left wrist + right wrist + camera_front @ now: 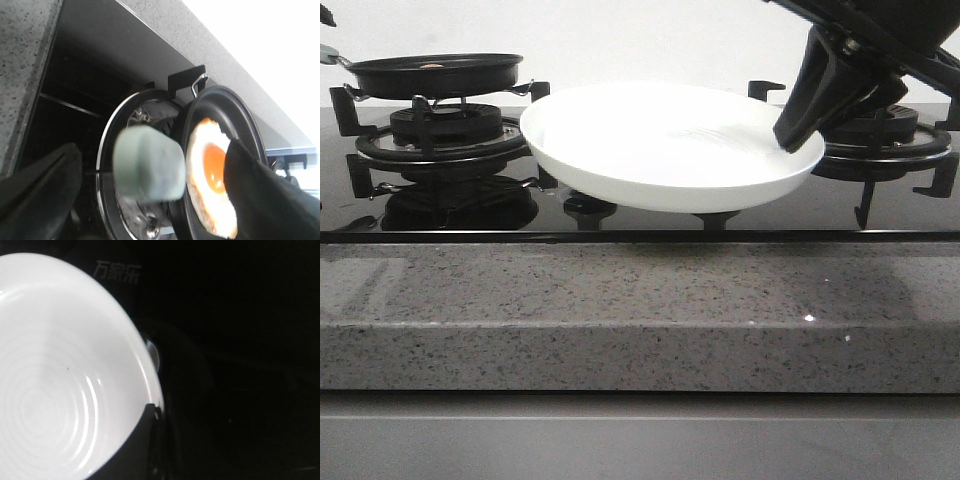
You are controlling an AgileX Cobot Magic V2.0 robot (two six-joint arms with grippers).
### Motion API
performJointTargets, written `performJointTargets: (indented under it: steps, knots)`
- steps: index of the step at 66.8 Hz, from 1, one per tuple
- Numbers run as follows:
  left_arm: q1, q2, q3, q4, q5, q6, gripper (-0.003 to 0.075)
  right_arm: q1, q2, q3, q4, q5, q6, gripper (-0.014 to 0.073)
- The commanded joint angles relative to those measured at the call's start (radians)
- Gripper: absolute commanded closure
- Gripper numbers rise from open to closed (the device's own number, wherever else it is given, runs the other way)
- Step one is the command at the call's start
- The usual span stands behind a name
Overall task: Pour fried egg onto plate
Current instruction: 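Grasp the green handle of the frying pan with the left gripper, then lift the pan with the left gripper and tip the egg onto the plate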
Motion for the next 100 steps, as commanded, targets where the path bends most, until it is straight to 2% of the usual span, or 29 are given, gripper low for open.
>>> performJointTargets:
  steps: [1, 23, 48, 88, 100]
  knots:
    - [0.002, -0.031, -0.043, -0.108, 0.029, 0.004, 0.0157, -0.002, -0.035, -0.022, 0.037, -0.031, -0.006, 0.0661]
    - [0.002, 0.018, -0.043, -0.204, 0.112, 0.033, 0.0171, -0.002, -0.035, -0.022, 0.037, -0.031, -0.006, 0.0661]
    - [0.005, 0.018, -0.043, -0.249, 0.114, 0.046, 0.0424, -0.002, -0.035, -0.022, 0.037, -0.031, -0.006, 0.0661]
    - [0.020, 0.018, -0.043, -0.292, 0.158, 0.051, 0.0741, -0.002, -0.035, -0.022, 0.037, -0.031, -0.006, 0.0661]
    - [0.020, 0.004, -0.043, -0.336, 0.165, 0.056, 0.0740, -0.002, -0.035, -0.022, 0.037, -0.031, -0.006, 0.0661]
